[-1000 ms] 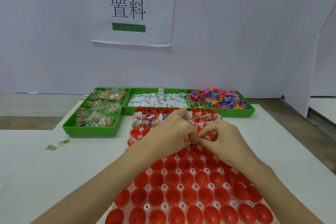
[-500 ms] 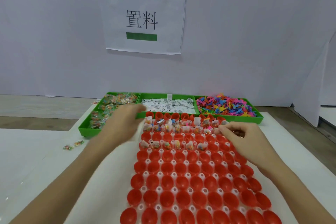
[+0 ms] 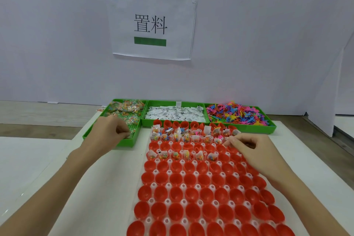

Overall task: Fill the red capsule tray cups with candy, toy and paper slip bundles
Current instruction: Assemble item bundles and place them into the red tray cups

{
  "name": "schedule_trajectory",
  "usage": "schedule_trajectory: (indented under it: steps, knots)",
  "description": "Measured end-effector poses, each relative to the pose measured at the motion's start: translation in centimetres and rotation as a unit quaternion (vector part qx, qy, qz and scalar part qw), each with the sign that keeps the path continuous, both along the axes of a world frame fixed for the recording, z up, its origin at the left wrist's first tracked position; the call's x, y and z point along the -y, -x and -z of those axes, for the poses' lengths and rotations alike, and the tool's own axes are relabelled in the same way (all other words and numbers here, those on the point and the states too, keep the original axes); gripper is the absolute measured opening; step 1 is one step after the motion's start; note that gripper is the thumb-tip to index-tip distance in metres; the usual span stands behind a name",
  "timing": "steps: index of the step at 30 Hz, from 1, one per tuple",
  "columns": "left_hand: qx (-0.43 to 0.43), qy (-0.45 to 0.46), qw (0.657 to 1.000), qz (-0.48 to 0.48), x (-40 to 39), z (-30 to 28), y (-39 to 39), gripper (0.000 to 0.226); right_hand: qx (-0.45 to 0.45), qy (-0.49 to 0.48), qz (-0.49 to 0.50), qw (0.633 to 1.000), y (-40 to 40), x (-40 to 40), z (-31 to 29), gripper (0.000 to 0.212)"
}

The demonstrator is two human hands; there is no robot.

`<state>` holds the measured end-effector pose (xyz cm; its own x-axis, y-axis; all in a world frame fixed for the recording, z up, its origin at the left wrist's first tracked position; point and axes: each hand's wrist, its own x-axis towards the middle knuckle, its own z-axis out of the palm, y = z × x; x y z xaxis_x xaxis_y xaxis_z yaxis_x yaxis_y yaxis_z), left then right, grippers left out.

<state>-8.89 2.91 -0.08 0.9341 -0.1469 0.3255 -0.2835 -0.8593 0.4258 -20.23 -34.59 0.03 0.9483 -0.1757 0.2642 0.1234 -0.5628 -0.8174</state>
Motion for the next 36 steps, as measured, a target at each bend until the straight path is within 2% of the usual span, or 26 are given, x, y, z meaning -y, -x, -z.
schedule_trajectory:
  steps: [2, 4, 7, 9, 15, 20, 25, 28, 32, 36]
  knots:
    - [0.031, 0.063, 0.997, -0.017, -0.1, 0.1, 0.7, 0.014, -0.003, 0.000, 0.002, 1.000, 0.0, 0.1, 0.0, 0.025]
    - [0.061, 0.199, 0.977, -0.042, 0.2, 0.3, 1.9, 0.020, -0.001, 0.002, 0.000, 1.000, 0.0, 0.0, 0.1, 0.025]
    - [0.029, 0.430, 0.902, -0.028, 1.4, 0.5, 4.4, 0.025, 0.000, 0.008, -0.002, 1.000, 0.0, -0.1, 0.2, 0.025]
    - [-0.003, 0.495, 0.869, 0.008, 2.6, 0.6, 5.8, 0.020, 0.001, 0.026, -0.001, 1.000, 0.1, 0.0, 0.3, 0.024]
    - [-0.090, 0.506, 0.851, 0.107, 5.4, 0.3, 8.4, 0.015, 0.073, 0.094, -0.026, 0.993, -0.5, -1.4, -0.2, 0.016]
    - [-0.124, 0.501, 0.845, 0.140, 6.0, 0.7, 9.0, 0.015, 0.074, 0.155, -0.057, 0.984, -4.7, -3.0, -2.3, 0.012]
    - [-0.134, 0.499, 0.840, 0.166, 6.1, 0.9, 9.0, 0.014, -0.002, 0.226, -0.063, 0.972, -12.2, -3.8, -3.8, 0.016]
    - [-0.139, 0.483, 0.848, 0.170, 6.1, 1.0, 9.1, 0.014, -0.058, 0.259, -0.076, 0.961, -16.0, -4.3, -3.6, 0.017]
    - [-0.140, 0.471, 0.854, 0.167, 5.9, 1.1, 9.0, 0.014, -0.128, 0.313, -0.117, 0.934, -18.7, -5.3, -2.5, 0.021]
    - [-0.148, 0.474, 0.852, 0.164, 5.6, 1.2, 8.9, 0.009, -0.134, 0.348, -0.121, 0.920, -20.1, -6.1, -1.7, 0.017]
